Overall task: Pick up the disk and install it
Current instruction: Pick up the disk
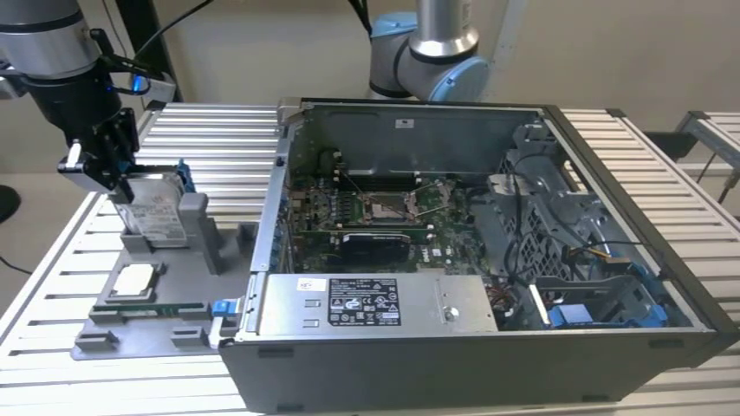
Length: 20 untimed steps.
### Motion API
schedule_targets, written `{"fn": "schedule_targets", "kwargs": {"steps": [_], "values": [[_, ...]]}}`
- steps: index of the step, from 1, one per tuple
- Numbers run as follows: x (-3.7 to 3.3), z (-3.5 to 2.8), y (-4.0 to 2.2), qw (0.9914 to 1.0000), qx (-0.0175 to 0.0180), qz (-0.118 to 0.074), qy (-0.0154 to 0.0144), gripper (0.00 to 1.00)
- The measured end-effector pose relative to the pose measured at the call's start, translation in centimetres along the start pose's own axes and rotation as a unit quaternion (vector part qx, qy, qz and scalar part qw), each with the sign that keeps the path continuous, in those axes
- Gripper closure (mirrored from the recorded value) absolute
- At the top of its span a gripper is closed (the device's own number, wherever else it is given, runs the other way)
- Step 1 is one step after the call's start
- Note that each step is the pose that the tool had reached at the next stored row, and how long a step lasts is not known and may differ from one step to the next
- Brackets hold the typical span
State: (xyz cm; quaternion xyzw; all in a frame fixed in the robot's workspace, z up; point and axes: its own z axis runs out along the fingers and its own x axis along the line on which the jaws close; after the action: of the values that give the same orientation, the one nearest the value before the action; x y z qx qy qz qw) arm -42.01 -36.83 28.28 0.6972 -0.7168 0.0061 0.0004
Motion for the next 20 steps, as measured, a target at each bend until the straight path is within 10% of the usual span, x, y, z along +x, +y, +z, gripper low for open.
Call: {"fn": "schedule_targets", "kwargs": {"steps": [4,7,20], "values": [[0.04,0.01,0.0,1.0,0.0001,0.0,-0.0012,1.0],[0.24,0.0,-0.01,0.99989,-0.0007,0.0,-0.0148,1.0],[0.3,0.01,-0.01,0.99993,-0.0006,0.0,-0.0118,1.0]]}}
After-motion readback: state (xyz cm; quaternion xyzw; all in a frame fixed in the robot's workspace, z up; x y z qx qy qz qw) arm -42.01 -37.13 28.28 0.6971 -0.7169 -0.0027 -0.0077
